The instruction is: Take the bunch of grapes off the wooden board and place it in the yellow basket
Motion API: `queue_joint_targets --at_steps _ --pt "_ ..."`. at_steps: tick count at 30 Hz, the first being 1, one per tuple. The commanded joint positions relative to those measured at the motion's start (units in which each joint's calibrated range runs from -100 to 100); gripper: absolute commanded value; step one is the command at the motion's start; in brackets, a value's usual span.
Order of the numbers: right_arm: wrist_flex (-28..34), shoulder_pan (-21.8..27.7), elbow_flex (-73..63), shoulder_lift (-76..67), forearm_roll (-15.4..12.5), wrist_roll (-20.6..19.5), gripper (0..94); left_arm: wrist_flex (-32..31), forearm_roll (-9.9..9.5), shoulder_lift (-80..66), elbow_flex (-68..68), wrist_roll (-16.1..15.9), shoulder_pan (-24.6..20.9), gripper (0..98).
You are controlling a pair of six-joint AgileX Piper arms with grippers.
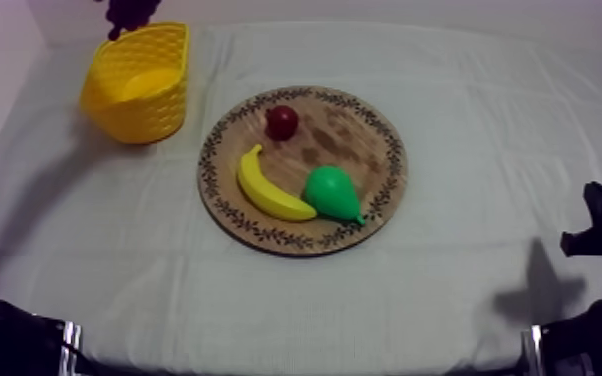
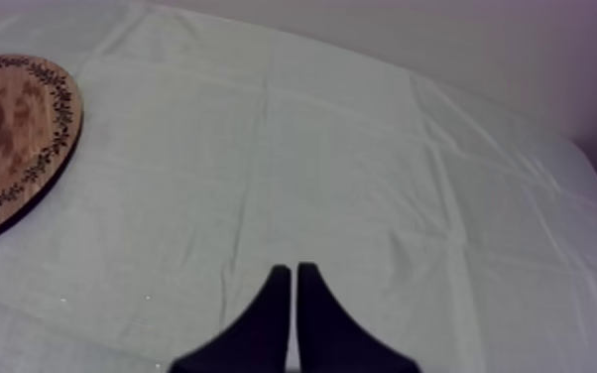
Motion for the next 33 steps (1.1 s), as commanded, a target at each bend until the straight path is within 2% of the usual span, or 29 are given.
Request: queue_joint_targets --at_steps 1,14,23,33 --pt "0.0 0.0 0.0 0.0 0.0 0.0 0.2 0.1 -0.20 1.0 -0.9 0.0 -1.5 43.6" --pt "0.0 0.0 0.0 0.0 0.0 0.0 0.2 -2.4 -1.12 10.0 -1.8 0.2 -5.4 43.6" --pt "0.0 0.0 0.0 0.0 0.0 0.0 0.2 -4.4 -0.91 17.1 -2.8 0.7 -5.7 43.3" --pt "0.0 0.0 0.0 0.0 0.0 0.0 0.2 -7.5 0.23 22.6 -1.8 0.7 -6.7 43.3"
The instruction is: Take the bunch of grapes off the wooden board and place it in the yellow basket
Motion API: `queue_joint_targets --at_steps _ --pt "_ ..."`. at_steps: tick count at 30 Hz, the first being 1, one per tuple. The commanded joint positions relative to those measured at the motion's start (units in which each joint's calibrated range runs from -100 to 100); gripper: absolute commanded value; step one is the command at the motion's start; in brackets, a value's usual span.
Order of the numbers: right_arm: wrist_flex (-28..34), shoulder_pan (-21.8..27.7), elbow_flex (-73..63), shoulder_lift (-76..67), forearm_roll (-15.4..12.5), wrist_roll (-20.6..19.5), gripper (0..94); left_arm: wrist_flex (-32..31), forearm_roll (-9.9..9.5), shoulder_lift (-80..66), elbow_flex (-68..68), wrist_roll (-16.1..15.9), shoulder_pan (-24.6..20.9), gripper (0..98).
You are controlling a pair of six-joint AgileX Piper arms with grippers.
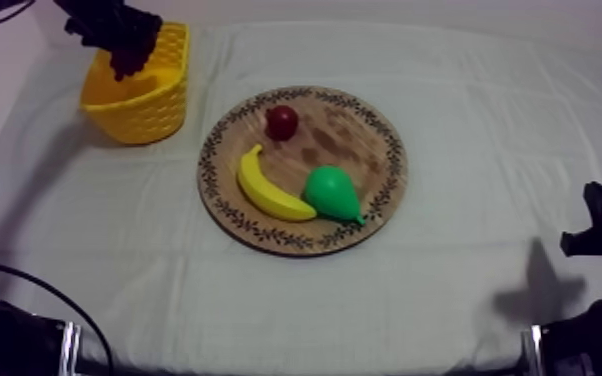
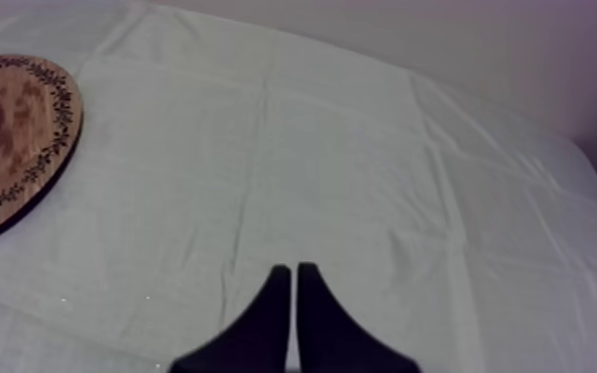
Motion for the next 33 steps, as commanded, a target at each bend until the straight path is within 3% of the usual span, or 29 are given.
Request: queue_joint_targets --at_steps 1,16,23,33 --pt "0.0 0.0 0.0 0.0 0.0 0.0 0.2 -0.5 0.15 0.7 0.4 0.1 -0.1 43.3" --pt "0.0 0.0 0.0 0.0 0.0 0.0 0.2 -3.0 0.65 2.5 2.2 0.3 -0.5 44.3" --pt "0.0 0.0 0.0 0.0 0.0 0.0 0.2 -3.7 0.76 1.5 3.6 0.8 -0.7 72.6" --pt "0.0 0.0 0.0 0.0 0.0 0.0 0.2 -4.6 0.81 0.1 4.7 0.3 -1.0 78.5"
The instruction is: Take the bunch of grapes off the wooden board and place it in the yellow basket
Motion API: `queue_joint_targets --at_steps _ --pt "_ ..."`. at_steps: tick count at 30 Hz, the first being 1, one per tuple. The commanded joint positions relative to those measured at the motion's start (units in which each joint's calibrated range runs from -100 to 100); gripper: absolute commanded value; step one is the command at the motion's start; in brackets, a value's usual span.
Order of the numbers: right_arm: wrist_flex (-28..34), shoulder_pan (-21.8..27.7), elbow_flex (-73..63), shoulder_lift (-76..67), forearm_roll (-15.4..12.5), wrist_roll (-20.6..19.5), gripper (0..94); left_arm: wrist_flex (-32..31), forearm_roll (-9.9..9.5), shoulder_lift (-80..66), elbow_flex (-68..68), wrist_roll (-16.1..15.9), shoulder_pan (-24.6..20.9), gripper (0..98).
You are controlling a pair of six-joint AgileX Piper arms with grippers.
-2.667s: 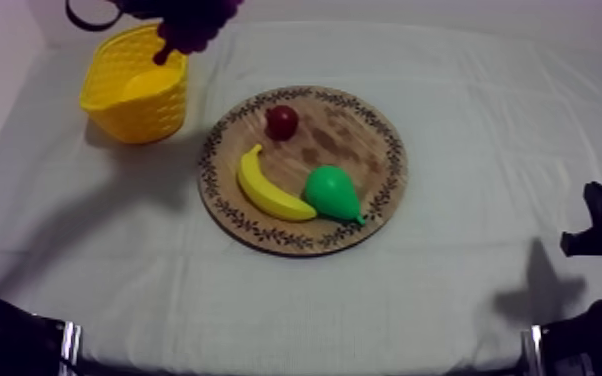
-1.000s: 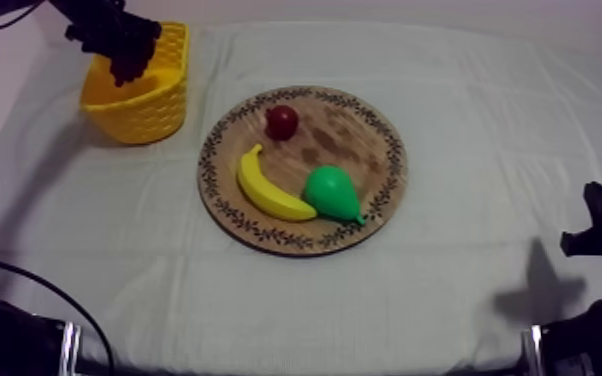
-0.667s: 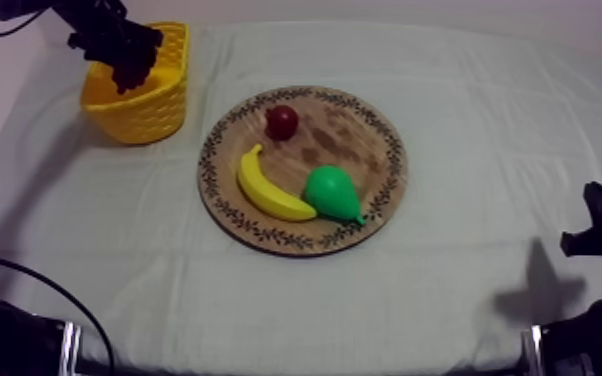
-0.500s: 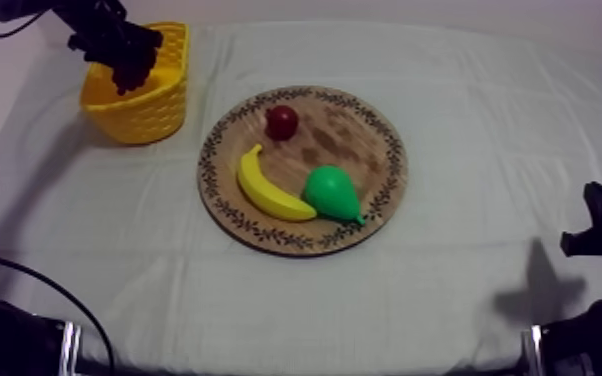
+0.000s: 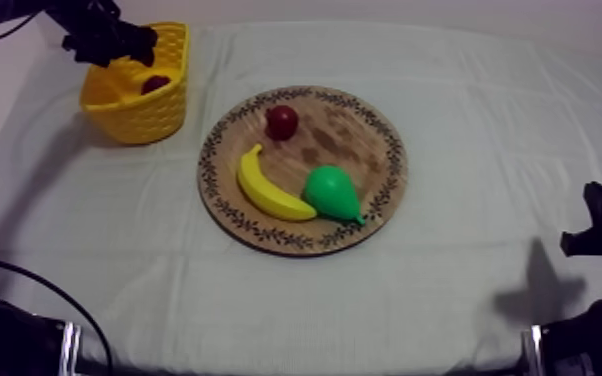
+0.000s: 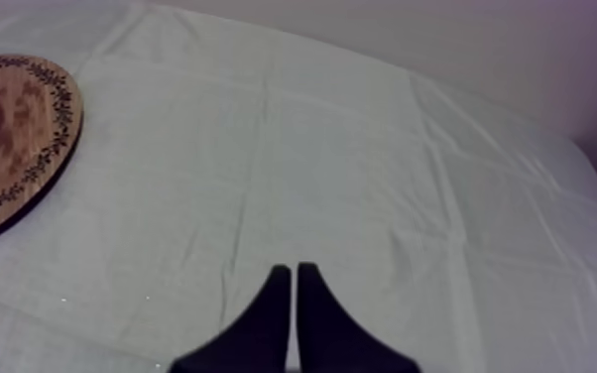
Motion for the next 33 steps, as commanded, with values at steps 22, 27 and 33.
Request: queue_joint_targets --at_steps 22,27,33 --pt "0.0 0.0 0.0 0.0 0.0 0.0 0.2 -5.6 0.54 -23.7 18.7 1.3 3.3 45.2" --pt "0.0 0.0 0.0 0.0 0.0 0.0 0.2 -8.8 0.54 -33.0 28.5 1.3 3.4 33.0" --pt "0.0 0.0 0.0 0.0 0.0 0.0 0.2 -15.0 0.47 -44.7 41.6 0.2 1.8 21.4"
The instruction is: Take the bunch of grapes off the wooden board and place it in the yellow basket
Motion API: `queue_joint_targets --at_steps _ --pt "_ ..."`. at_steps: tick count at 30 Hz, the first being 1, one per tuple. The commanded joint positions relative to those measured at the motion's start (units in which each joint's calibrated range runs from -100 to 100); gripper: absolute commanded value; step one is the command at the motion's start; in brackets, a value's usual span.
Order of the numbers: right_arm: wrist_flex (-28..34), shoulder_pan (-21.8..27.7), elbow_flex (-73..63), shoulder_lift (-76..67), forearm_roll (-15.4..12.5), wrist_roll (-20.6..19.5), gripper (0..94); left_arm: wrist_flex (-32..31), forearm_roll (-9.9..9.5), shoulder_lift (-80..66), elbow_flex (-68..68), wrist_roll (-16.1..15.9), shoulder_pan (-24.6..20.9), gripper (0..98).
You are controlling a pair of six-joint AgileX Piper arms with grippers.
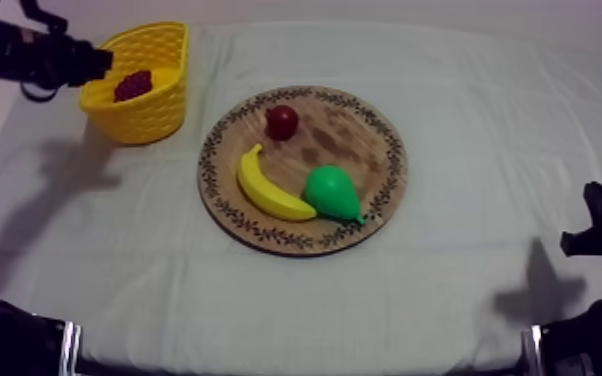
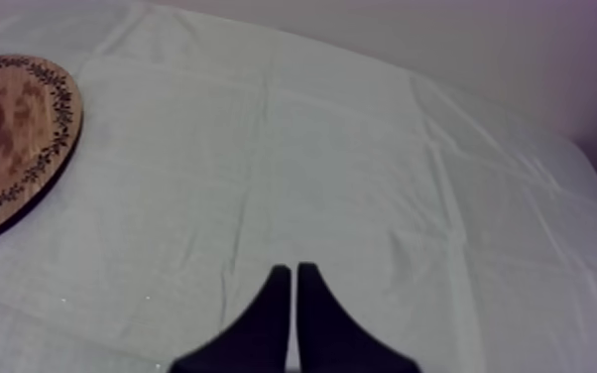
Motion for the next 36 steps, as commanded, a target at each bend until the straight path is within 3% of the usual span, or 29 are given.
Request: queue_joint_targets --at_steps 1,7,11,20,27,36 --pt "0.0 0.0 0.0 0.0 0.0 0.0 0.2 -2.2 -0.10 -7.1 8.2 -0.4 -0.9 19.6" --pt "0.0 0.0 0.0 0.0 0.0 0.0 0.2 -4.4 -0.46 -19.1 18.5 -2.1 -2.6 5.4" --pt "0.0 0.0 0.0 0.0 0.0 0.0 0.2 -5.6 -0.53 -26.9 24.1 -2.5 -3.0 1.3" --pt "0.0 0.0 0.0 0.0 0.0 0.0 0.2 -9.1 -0.10 -42.7 35.9 -0.4 -4.0 0.1" --pt "0.0 0.0 0.0 0.0 0.0 0.0 0.2 -11.1 1.64 -55.1 44.3 -0.5 -4.7 0.0" --pt "0.0 0.0 0.0 0.0 0.0 0.0 0.2 -6.6 2.80 -71.8 52.5 -0.1 -6.1 0.0"
